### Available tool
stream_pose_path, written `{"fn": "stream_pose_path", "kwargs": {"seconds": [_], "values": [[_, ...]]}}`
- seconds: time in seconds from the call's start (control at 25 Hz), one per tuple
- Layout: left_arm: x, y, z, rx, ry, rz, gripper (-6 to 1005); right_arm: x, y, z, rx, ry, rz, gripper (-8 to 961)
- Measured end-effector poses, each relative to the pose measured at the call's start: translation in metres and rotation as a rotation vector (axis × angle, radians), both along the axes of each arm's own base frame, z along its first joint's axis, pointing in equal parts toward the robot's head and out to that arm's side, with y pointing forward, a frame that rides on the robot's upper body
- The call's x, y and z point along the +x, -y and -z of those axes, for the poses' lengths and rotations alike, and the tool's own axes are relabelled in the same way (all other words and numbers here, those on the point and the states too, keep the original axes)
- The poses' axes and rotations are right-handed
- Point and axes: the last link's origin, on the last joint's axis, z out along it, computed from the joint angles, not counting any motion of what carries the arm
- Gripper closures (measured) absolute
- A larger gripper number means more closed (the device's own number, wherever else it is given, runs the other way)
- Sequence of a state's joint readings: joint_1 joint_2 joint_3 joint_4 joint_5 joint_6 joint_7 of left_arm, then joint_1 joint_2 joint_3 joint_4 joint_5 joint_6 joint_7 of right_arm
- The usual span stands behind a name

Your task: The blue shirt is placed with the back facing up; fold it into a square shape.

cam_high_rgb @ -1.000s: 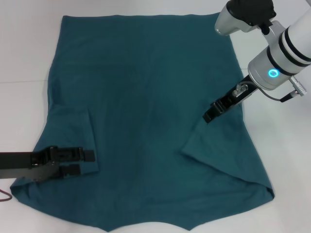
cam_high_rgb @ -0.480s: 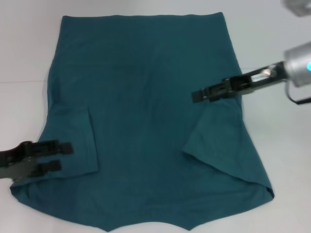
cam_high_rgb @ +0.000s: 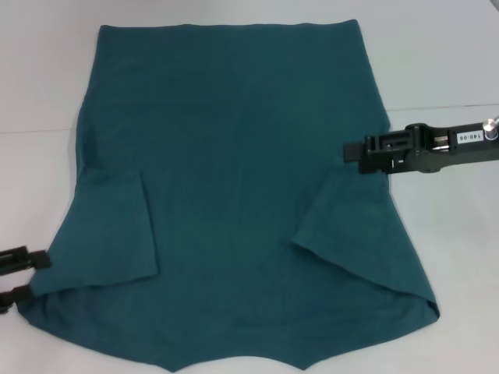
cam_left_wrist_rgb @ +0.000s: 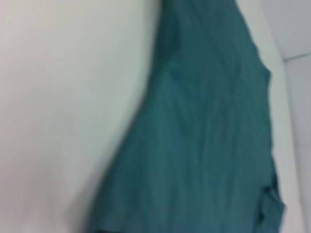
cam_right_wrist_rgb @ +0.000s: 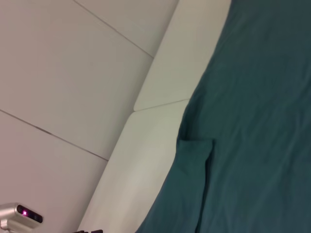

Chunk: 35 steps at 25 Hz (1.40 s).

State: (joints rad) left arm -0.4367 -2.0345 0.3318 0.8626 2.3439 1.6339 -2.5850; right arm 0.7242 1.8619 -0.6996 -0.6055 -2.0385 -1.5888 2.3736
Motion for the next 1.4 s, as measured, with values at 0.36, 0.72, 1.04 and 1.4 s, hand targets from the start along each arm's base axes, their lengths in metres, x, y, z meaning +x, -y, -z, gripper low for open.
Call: {"fn": "stream_pose_path", "kwargs": {"seconds": [0.36, 0.72, 1.04, 1.4], "values": [[-0.020, -0.003, -0.004, 0.044, -0.095, -0.089, 237, 0.005, 0.001, 0.001, 0.001, 0.020, 0.013, 258], [-0.026, -0.014, 0.006, 0.039, -0.185, -0.089, 237, 0.005, 0.001, 0.001, 0.001, 0.022, 0.014, 268], [-0.028, -0.016, 0.011, 0.037, -0.187, -0.096, 236, 0.007, 0.001, 0.000, 0.005, 0.022, 0.019, 277], [-0.029, -0.014, 0.014, 0.018, -0.203, -0.099, 237, 0.007, 0.001, -0.001, 0.006, 0.022, 0.019, 286]]}}
